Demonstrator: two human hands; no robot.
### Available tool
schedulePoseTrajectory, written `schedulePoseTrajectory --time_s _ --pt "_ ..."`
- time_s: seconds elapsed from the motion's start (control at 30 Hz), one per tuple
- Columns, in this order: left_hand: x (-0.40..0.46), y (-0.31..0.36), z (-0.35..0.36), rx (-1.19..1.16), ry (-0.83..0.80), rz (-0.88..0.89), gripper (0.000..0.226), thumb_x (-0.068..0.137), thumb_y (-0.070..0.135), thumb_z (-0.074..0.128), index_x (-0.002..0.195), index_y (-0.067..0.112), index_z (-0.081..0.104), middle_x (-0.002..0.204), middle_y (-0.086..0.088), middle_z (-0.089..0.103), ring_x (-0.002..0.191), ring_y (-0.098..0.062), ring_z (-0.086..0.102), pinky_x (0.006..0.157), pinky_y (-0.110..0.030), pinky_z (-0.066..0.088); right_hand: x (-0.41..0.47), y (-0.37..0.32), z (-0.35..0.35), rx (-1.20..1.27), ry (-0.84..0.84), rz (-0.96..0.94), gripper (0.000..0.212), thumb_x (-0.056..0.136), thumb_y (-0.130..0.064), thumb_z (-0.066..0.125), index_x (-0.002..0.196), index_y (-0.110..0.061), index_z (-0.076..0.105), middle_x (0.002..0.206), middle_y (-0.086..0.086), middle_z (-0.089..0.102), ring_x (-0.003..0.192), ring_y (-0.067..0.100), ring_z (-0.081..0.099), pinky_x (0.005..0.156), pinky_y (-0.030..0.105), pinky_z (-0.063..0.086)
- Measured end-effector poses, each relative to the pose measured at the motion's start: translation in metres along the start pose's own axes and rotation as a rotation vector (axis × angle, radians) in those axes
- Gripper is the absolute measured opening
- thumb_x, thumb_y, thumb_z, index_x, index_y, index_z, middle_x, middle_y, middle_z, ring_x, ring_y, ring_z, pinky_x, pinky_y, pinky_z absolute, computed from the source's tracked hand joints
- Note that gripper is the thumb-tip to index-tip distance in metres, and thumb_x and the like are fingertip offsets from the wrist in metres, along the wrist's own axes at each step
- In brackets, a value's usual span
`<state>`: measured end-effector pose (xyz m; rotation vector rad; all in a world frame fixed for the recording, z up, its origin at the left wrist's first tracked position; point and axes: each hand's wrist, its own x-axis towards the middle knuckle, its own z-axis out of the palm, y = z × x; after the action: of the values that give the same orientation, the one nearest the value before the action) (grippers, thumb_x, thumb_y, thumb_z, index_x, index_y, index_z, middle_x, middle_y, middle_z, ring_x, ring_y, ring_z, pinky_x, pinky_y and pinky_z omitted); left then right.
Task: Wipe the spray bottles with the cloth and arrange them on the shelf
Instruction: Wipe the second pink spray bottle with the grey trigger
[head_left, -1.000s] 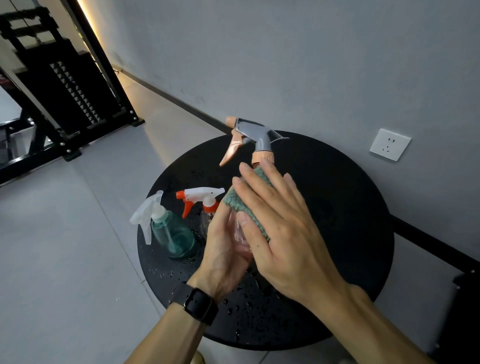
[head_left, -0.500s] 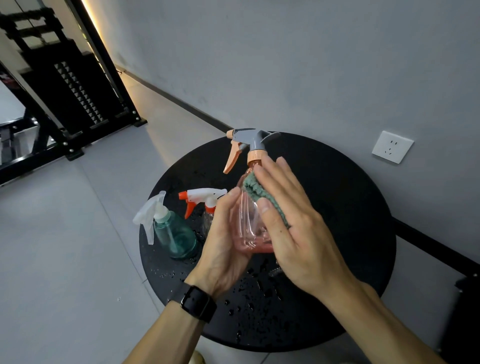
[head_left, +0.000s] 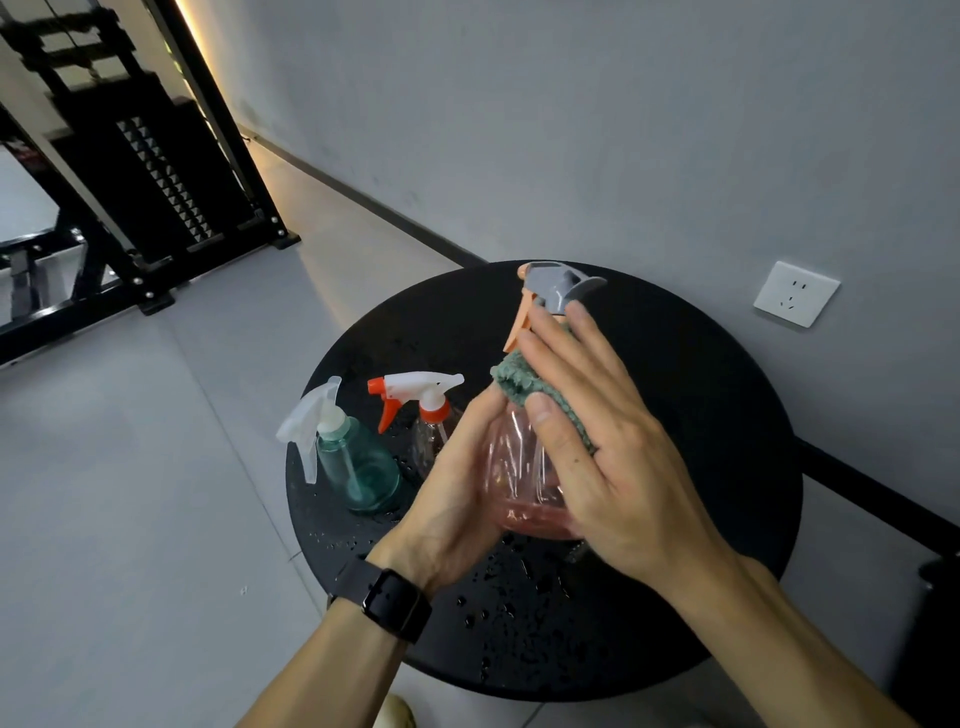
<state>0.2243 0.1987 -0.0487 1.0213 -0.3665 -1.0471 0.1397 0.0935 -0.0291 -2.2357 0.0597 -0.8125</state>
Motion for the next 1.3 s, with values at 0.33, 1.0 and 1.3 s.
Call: schedulePoseTrajectory --time_s 0.33,1.0,1.3 --pt "-0.001 0.0 -0.007 -0.044 -0.158 0.01 0.057 0.067 0.055 0.081 0.112 0.02 0.073 0.102 -0.009 0.073 0.091 -0.023 0.072 0.078 -0.041 0.058 0.001 0.001 -0.005 0.16 0.029 0.019 0.045 0.102 -0.024 0.037 0.144 -0.01 0.041 0.155 -0.007 0.033 0.147 0.006 0.016 0.117 0.02 0.019" --pt "-0.003 -0.004 0.002 -0.016 -0.053 0.012 0.06 0.084 0.055 0.062 0.126 0.012 0.061 0.115 -0.013 0.068 0.103 -0.026 0.067 0.079 -0.042 0.057 0.003 -0.003 -0.004 -0.11 0.022 -0.163 0.045 0.1 -0.02 0.041 0.143 -0.007 0.042 0.154 0.002 0.035 0.148 0.015 0.017 0.119 0.046 0.021" --pt "-0.002 -0.003 0.001 -0.233 -0.084 0.097 0.061 0.088 0.054 0.058 0.132 0.013 0.059 0.127 -0.015 0.06 0.113 -0.027 0.06 0.093 -0.04 0.053 -0.002 -0.005 0.003 -0.043 0.028 -0.123 0.049 0.1 -0.024 0.042 0.147 -0.009 0.034 0.157 0.0 0.028 0.149 0.014 0.015 0.118 0.04 0.026"
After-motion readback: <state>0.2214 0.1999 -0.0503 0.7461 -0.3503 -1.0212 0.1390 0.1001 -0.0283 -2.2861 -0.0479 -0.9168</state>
